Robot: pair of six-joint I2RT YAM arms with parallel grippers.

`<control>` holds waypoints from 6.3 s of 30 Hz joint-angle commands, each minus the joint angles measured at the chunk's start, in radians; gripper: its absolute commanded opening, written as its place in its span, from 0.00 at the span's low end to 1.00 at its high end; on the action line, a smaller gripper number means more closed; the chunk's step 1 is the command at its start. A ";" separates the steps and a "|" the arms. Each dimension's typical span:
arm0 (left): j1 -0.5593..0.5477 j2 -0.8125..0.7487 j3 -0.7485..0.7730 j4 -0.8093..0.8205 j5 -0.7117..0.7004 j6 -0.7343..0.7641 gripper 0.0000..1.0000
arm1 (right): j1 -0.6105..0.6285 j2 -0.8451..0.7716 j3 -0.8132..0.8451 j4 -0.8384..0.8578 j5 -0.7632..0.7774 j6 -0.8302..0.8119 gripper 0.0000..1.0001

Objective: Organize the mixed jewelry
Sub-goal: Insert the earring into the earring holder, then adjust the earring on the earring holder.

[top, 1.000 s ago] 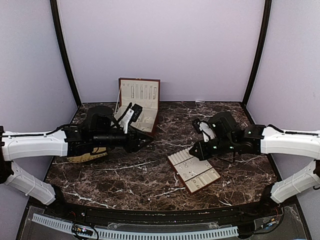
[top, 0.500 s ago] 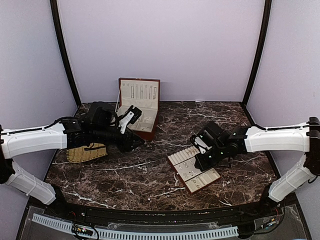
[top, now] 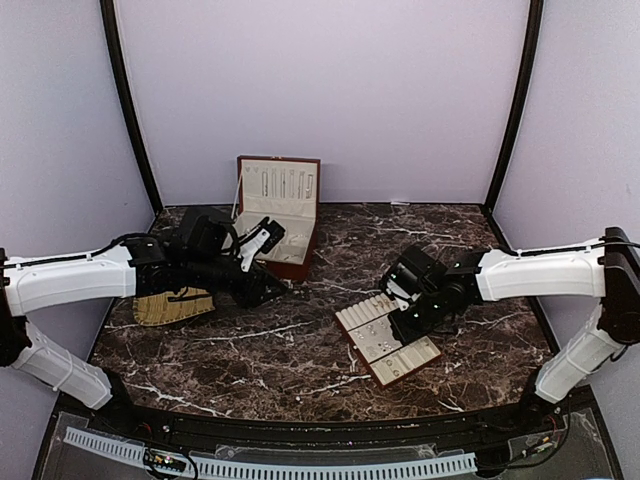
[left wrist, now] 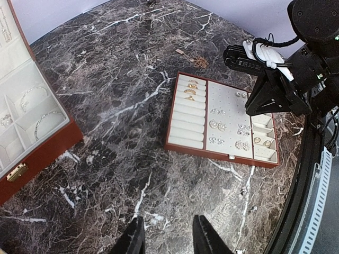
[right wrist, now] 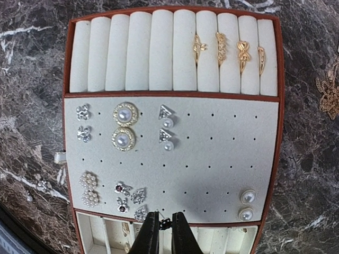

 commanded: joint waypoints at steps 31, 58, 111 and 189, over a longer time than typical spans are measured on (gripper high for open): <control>0.001 0.002 0.018 -0.032 0.002 0.024 0.34 | -0.001 0.062 0.018 -0.037 -0.008 -0.020 0.08; 0.000 -0.003 0.020 -0.034 0.000 0.022 0.35 | 0.036 0.148 0.084 -0.109 0.058 -0.035 0.08; 0.001 0.003 0.019 -0.034 -0.002 0.026 0.35 | -0.002 0.032 0.035 -0.097 0.088 0.127 0.09; 0.001 -0.018 0.009 -0.038 -0.034 0.029 0.35 | 0.069 0.050 0.025 -0.060 0.071 0.120 0.08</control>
